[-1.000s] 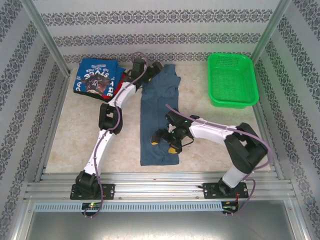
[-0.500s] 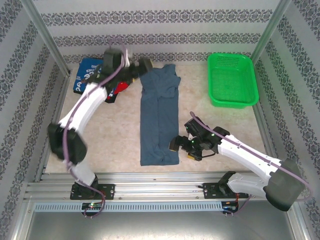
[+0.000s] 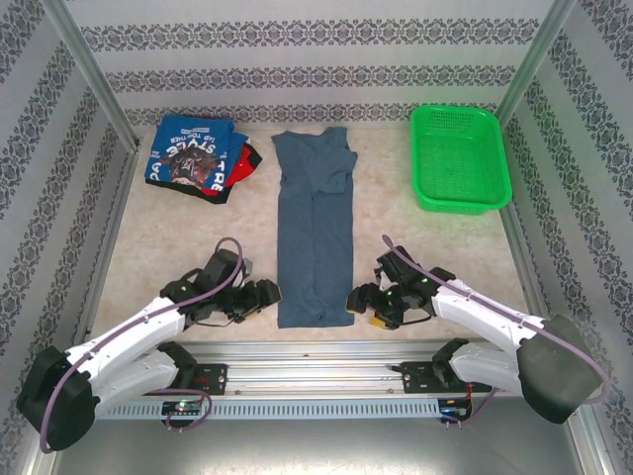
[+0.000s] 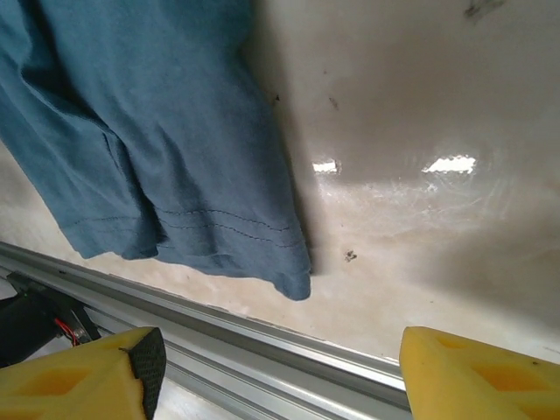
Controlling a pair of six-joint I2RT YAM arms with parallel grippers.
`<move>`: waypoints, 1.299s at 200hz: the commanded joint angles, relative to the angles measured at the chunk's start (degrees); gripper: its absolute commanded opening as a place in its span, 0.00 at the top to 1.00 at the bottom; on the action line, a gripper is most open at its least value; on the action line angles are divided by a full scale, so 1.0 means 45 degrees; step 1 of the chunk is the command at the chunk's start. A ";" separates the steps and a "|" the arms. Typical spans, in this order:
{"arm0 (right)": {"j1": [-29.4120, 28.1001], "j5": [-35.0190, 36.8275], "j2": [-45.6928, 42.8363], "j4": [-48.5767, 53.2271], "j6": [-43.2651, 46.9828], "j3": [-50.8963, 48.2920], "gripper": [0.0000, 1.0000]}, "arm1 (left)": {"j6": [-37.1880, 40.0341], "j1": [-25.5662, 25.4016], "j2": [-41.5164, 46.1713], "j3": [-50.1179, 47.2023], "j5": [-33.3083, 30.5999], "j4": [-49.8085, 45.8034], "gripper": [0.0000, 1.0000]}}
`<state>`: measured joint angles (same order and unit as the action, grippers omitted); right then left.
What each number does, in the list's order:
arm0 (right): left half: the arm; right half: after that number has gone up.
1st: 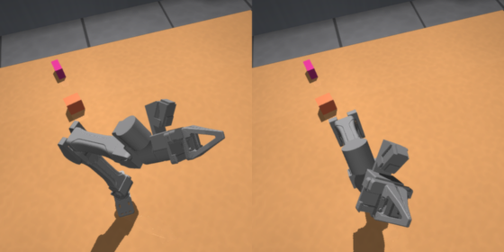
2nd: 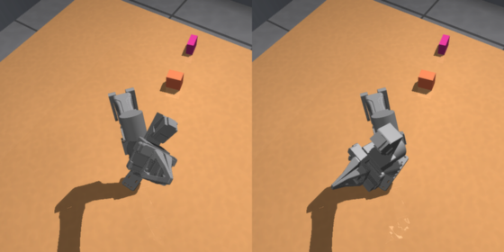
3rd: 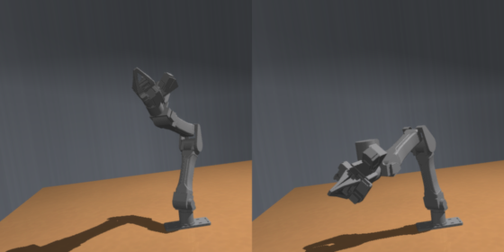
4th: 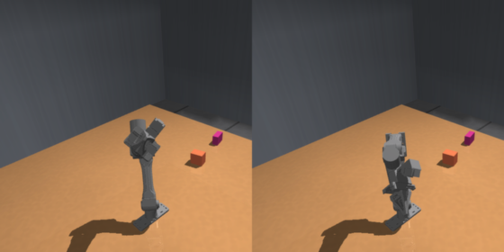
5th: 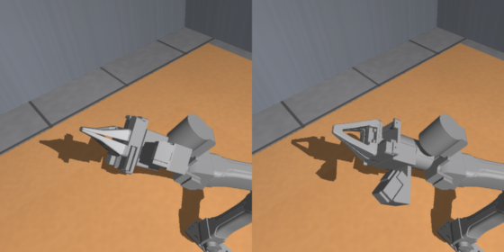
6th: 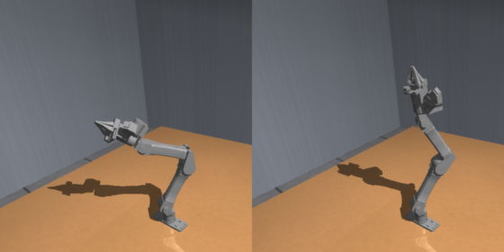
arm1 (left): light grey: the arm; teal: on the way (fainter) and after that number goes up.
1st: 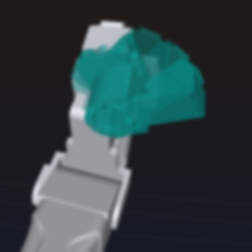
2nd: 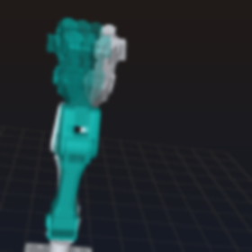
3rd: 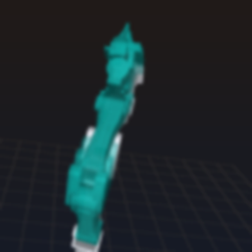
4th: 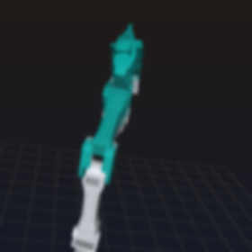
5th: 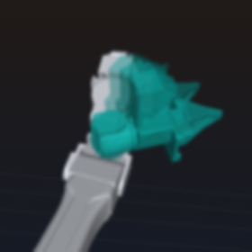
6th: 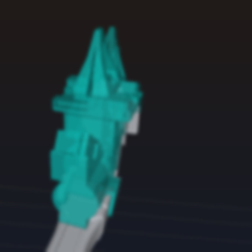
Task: Fold and stack the t-shirts
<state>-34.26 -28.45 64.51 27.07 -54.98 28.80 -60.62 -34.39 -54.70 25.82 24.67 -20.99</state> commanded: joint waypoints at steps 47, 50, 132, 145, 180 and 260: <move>-0.0783 0.0211 0.0830 -0.1688 -0.0439 -0.0375 0.35 | -0.1687 -0.1186 -0.1736 -0.0612 0.0095 0.2511 0.33; -0.0834 0.0250 0.0880 -0.1688 -0.0438 -0.0334 0.35 | -0.1690 -0.1227 -0.1840 -0.0603 0.0130 0.2587 0.33; -0.1474 0.0635 0.1831 -0.2129 -0.0684 0.0001 0.38 | -0.2306 -0.2040 -0.3460 -0.0612 0.0041 0.2889 0.44; -0.1574 0.0742 0.1986 -0.2110 -0.0696 0.0099 0.40 | -0.2315 -0.2045 -0.3594 -0.0592 -0.0114 0.3041 0.48; -0.1615 0.0947 0.2087 -0.2246 -0.0785 0.0086 0.42 | -0.2232 -0.2111 -0.4291 -0.0118 -0.0289 0.3533 0.53; -0.1645 0.0921 0.3358 -0.2543 -0.0605 0.0934 0.49 | -0.1980 -0.2396 -0.5951 0.1406 -0.0247 0.3851 0.57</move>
<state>-40.66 -25.10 75.88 22.35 -58.41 31.00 -70.22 -42.81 -76.82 30.65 24.08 -16.88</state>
